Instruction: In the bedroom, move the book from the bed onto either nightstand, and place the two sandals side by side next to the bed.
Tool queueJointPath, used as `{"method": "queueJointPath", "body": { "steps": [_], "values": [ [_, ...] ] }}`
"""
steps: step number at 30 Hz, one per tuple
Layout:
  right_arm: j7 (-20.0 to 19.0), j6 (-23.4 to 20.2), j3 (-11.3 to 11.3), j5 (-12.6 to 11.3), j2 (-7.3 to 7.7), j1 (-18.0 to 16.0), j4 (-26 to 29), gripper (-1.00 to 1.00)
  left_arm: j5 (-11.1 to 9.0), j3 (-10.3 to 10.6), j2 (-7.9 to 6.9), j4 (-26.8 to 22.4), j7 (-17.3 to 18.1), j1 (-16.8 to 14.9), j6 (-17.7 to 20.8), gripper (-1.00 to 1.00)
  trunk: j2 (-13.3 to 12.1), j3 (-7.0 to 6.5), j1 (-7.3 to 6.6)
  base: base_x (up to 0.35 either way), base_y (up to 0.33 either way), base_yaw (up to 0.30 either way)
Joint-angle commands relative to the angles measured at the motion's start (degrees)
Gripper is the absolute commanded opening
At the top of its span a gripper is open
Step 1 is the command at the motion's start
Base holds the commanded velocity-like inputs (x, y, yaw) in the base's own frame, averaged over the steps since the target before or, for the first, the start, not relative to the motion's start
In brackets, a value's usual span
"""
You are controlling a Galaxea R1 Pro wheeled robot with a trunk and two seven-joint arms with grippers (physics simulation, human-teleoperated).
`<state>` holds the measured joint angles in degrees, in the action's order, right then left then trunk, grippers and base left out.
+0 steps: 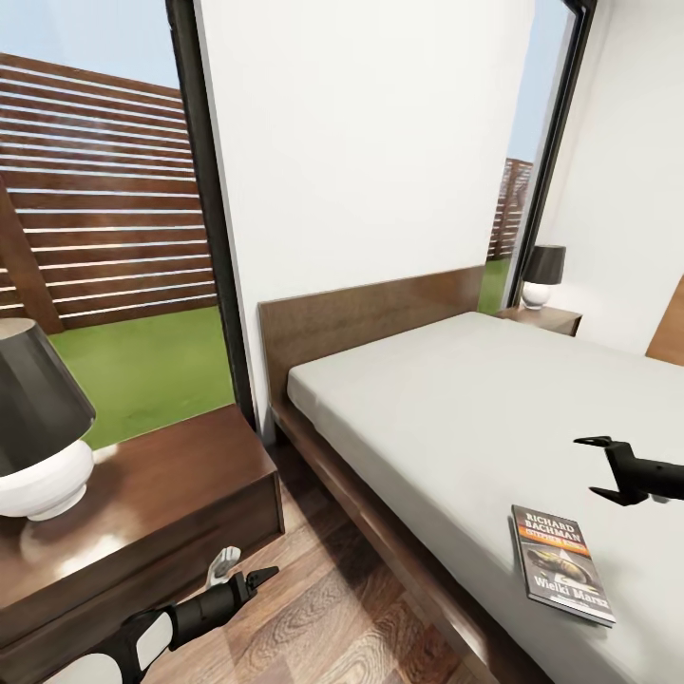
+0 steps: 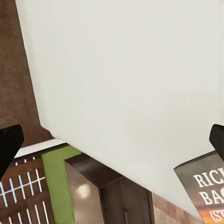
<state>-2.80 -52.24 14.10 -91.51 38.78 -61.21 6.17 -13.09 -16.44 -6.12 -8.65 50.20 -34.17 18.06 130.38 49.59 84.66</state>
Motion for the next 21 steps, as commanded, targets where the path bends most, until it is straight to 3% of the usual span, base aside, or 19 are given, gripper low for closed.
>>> {"method": "queueJointPath", "body": {
  "steps": [1, 11, 21],
  "values": [
    [-0.3, -0.1, 0.5, -0.1, 0.08, -0.1, 0.0, 1.0, -0.5, 0.1, -0.02, 0.0, 0.1, 0.0, 0.5, 1.0, 0.0, 0.06, -0.01, 0.0, 0.0, 0.0],
    [-0.3, -0.1, 0.5, -0.2, 0.36, -0.1, 0.5, 1.0, -0.5, 0.1, -0.03, 0.0, 0.1, 0.0, 0.4, 1.0, 0.0, 0.06, -0.01, 0.0, 0.0, 0.0],
    [-0.9, -0.2, 0.0, -0.3, 0.57, -0.1, 5.3, 1.0, -0.5, 0.1, -0.03, 0.0, 0.2, 0.0, 0.5, 1.0, 0.0, 0.06, -0.01, 0.0, 0.0, 0.0]
  ]
}}
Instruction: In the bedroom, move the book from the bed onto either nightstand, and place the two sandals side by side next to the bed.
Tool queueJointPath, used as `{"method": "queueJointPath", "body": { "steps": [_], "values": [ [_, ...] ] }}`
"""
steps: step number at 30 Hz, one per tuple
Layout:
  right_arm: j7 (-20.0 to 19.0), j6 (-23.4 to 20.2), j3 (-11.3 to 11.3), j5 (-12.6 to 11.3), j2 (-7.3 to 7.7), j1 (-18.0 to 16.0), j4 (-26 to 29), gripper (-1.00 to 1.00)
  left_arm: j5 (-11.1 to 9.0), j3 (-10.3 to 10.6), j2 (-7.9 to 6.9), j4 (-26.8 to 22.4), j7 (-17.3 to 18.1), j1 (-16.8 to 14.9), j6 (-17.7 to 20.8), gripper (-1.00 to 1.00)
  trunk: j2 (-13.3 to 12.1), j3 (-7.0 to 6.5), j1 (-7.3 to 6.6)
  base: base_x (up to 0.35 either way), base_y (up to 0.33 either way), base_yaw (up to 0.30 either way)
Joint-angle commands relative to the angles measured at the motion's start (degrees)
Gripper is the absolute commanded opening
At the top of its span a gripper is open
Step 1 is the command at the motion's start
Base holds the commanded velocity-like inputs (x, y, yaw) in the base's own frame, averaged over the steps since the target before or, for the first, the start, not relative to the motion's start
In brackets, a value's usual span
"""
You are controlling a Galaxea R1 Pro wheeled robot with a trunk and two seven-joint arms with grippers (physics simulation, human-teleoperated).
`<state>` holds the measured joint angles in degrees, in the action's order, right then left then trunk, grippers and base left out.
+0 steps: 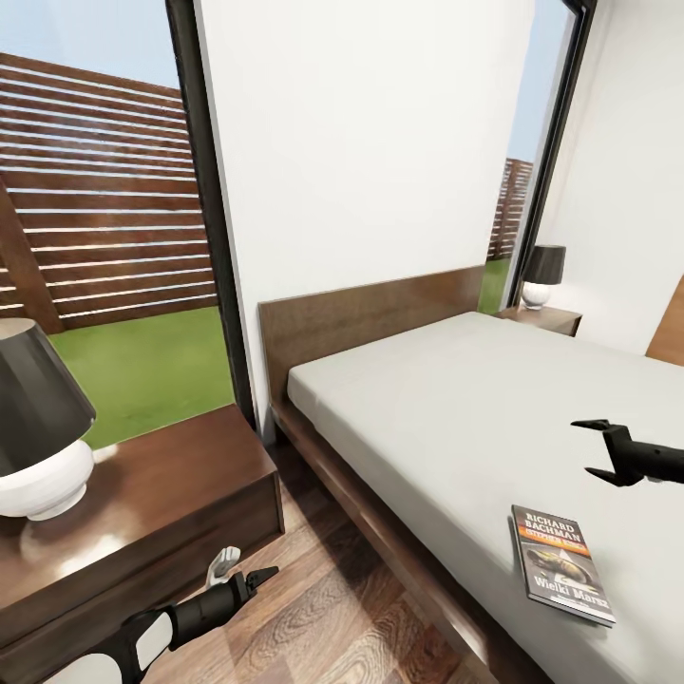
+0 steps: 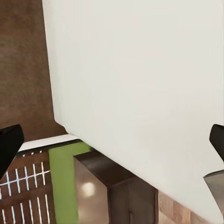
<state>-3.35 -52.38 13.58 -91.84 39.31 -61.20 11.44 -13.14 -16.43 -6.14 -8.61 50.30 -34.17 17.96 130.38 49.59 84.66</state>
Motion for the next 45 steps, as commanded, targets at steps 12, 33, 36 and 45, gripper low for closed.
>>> {"method": "queueJointPath", "body": {
  "steps": [12, 33, 36, 45],
  "values": [
    [-4.2, -0.1, 0.5, 0.0, 0.64, -0.1, 0.7, 1.0, -0.5, 0.2, -0.02, 0.0, 0.2, 0.0, 0.3, 1.0, 0.0, 0.06, -0.01, 0.0, 0.0, 0.0],
    [-13.3, -1.6, 2.0, 6.0, 5.21, -0.1, 5.4, 1.0, -0.5, 0.1, -0.01, 0.0, -0.2, 0.0, 0.4, 1.0, 0.0, 0.06, -0.01, 0.0, 0.0, 0.0],
    [-13.5, -1.9, 2.1, 8.8, 5.97, -0.1, 5.6, 1.0, -0.5, 0.1, -0.01, 0.0, -0.1, 0.0, 0.4, 1.0, 0.0, 0.06, -0.01, 0.0, 0.0, 0.0],
    [-14.2, -2.5, 2.2, 12.0, 8.28, -0.1, 5.8, 1.0, -0.5, 0.1, 0.04, 0.0, 0.1, 0.0, 0.3, 1.0, 0.0, 0.06, -0.01, 0.0, 0.0, 0.0]
  ]
}}
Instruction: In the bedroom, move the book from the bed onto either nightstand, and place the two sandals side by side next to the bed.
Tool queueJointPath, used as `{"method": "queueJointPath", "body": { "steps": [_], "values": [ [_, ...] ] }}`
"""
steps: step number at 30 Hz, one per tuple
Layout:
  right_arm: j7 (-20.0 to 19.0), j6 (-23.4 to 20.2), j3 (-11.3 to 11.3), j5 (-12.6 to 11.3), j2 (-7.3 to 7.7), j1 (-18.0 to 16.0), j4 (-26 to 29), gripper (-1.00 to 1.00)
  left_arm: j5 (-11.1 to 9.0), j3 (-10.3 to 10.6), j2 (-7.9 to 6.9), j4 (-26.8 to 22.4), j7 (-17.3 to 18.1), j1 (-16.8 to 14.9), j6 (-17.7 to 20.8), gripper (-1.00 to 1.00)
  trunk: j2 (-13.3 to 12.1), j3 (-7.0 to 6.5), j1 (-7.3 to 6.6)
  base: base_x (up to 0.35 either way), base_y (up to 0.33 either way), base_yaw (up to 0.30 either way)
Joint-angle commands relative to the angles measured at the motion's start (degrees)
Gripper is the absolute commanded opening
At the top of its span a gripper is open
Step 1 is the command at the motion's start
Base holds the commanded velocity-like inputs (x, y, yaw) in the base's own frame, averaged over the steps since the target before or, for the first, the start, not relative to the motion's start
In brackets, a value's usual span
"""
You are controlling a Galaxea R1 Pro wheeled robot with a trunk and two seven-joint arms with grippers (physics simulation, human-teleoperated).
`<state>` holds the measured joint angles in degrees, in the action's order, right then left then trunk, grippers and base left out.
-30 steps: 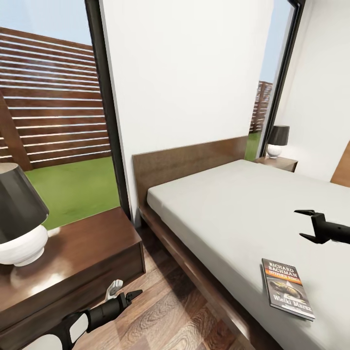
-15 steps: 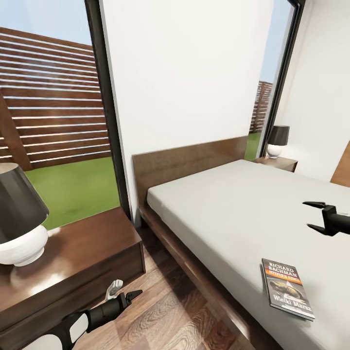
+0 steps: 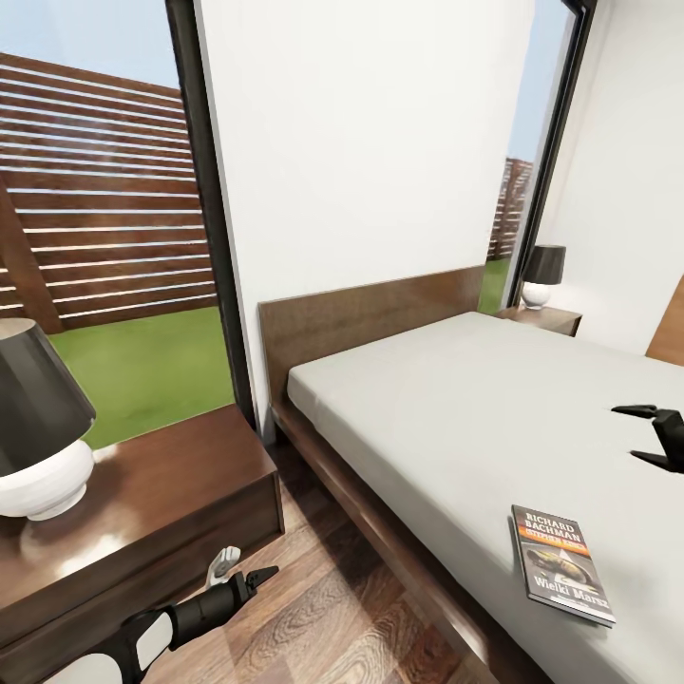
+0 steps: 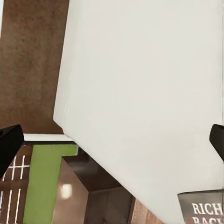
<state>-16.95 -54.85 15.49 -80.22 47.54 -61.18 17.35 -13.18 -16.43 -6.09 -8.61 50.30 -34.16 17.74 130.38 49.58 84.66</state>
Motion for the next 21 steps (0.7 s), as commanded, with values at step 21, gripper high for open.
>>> {"method": "queueJointPath", "body": {
  "steps": [21],
  "values": [
    [-1.4, -1.8, 0.4, 1.4, 0.71, -0.1, -1.0, 1.0, -0.4, 0.2, -0.09, 0.0, 0.2, 0.0, 0.5, 1.0, 0.0, 0.06, -0.01, 0.0, 0.0, -0.105]
  ]
}}
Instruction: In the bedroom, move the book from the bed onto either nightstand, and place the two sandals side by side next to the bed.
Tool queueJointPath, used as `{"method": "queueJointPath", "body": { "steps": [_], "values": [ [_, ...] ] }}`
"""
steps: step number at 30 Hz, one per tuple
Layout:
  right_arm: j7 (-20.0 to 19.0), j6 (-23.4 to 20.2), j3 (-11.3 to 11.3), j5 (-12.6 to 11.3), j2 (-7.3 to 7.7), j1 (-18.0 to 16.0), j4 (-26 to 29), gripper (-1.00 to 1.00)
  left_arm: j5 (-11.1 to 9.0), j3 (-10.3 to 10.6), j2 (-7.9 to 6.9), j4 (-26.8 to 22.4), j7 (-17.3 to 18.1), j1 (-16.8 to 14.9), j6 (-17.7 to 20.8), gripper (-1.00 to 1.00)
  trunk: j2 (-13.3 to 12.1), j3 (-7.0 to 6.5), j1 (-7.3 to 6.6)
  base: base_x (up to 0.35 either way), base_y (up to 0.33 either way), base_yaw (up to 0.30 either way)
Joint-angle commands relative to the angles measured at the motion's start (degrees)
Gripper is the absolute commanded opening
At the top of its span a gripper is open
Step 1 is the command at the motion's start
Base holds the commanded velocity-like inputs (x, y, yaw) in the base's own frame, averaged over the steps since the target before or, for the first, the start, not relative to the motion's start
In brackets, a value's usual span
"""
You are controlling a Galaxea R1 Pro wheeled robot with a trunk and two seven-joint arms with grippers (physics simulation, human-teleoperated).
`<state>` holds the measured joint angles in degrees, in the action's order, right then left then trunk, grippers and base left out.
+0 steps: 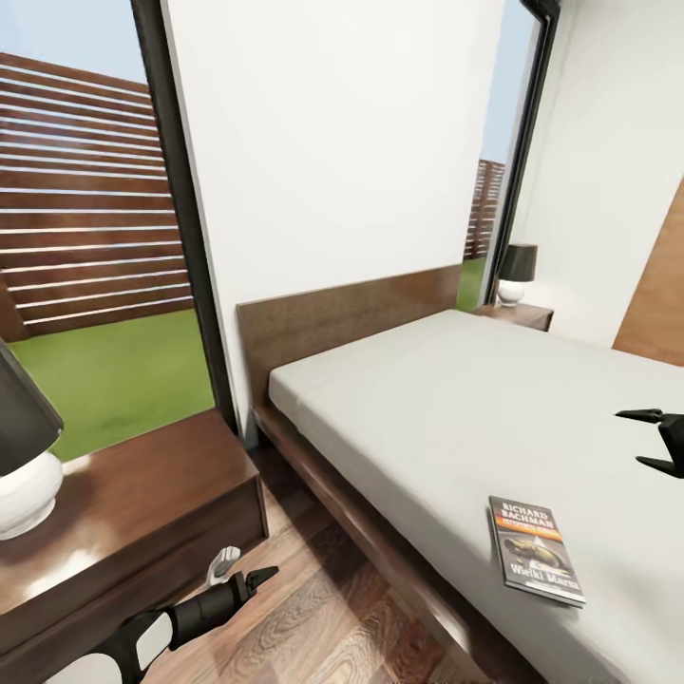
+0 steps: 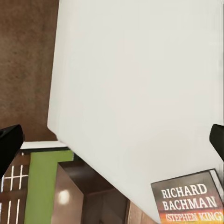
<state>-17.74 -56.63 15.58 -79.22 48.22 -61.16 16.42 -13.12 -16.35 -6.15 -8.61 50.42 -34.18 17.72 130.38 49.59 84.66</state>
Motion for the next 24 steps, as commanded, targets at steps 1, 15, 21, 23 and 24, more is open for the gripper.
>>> {"method": "queueJointPath", "body": {
  "steps": [1, 15, 21, 23, 24],
  "values": [
    [-0.6, 0.0, 0.3, 0.4, 0.01, -0.1, -0.1, 1.0, -0.4, 0.1, -0.04, 0.0, 0.1, 0.0, 0.6, 1.0, 0.0, 0.06, -0.01, 0.0, 0.0, -0.247],
    [-0.6, -0.1, 0.3, -0.1, -0.05, -0.1, -0.7, 1.0, -0.5, 0.1, -0.08, 0.0, 0.1, 0.0, 0.6, 1.0, 0.0, 0.06, -0.01, 0.0, 0.0, -0.257],
    [-0.6, -0.2, 0.3, -0.4, -0.05, -0.1, -0.7, 1.0, -0.4, 0.1, -0.09, 0.0, 0.1, 0.0, 0.7, 1.0, 0.0, 0.06, -0.01, 0.0, 0.0, -0.249],
    [-0.6, -0.2, 0.3, -0.4, -0.06, -0.1, -0.7, 1.0, -0.5, 0.1, -0.09, 0.0, 0.1, 0.0, 0.7, 1.0, 0.0, 0.06, -0.01, 0.0, 0.0, -0.178],
    [-0.6, -0.2, 0.3, -0.4, -0.06, -0.1, -0.7, 1.0, -0.5, 0.1, -0.09, 0.0, 0.1, 0.0, 0.7, 1.0, 0.0, 0.06, -0.01, 0.0, 0.0, -0.127]
  ]
}}
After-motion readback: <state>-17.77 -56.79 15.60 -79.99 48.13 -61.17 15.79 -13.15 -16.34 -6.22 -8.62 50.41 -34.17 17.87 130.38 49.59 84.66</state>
